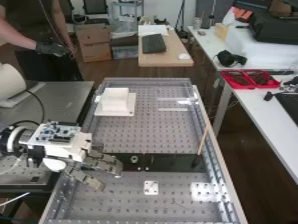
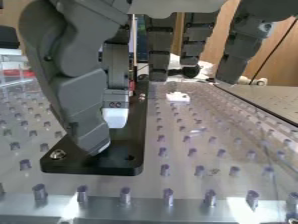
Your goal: Grab the smaller nut and place it in the white container
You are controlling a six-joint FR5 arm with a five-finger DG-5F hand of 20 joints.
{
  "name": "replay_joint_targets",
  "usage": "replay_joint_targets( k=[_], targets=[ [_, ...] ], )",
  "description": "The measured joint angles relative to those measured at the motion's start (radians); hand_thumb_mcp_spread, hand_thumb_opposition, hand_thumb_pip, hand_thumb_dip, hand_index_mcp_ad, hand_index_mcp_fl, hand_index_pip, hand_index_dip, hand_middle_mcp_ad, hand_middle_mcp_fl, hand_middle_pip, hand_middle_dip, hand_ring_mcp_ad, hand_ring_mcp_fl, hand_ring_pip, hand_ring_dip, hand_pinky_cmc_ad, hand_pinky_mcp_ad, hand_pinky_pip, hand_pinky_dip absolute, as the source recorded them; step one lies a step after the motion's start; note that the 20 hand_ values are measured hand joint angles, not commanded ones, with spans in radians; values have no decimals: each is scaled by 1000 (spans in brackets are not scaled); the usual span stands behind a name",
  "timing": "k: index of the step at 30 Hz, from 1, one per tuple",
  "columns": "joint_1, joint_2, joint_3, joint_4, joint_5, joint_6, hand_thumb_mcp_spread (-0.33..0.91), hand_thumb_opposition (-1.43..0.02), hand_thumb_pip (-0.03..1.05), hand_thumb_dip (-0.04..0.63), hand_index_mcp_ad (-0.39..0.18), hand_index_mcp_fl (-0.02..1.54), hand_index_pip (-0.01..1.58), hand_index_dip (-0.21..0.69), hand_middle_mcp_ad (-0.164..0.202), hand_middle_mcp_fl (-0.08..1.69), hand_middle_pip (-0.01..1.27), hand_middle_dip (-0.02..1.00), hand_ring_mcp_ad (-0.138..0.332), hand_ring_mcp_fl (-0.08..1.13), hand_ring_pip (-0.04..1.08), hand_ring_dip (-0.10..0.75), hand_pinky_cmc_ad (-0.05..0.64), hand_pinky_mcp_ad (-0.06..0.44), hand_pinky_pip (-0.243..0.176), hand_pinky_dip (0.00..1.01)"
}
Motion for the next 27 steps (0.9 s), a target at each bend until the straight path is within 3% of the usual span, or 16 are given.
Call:
replay_joint_targets(
  k=[27],
  targets=[
    [-2, -8, -1, 7, -2, 7, 492, -869, 581, 188, -188, 349, 1527, 42, 63, 202, 134, 304, 112, 17, 101, 161, 351, 314, 37, 318]
  ],
)
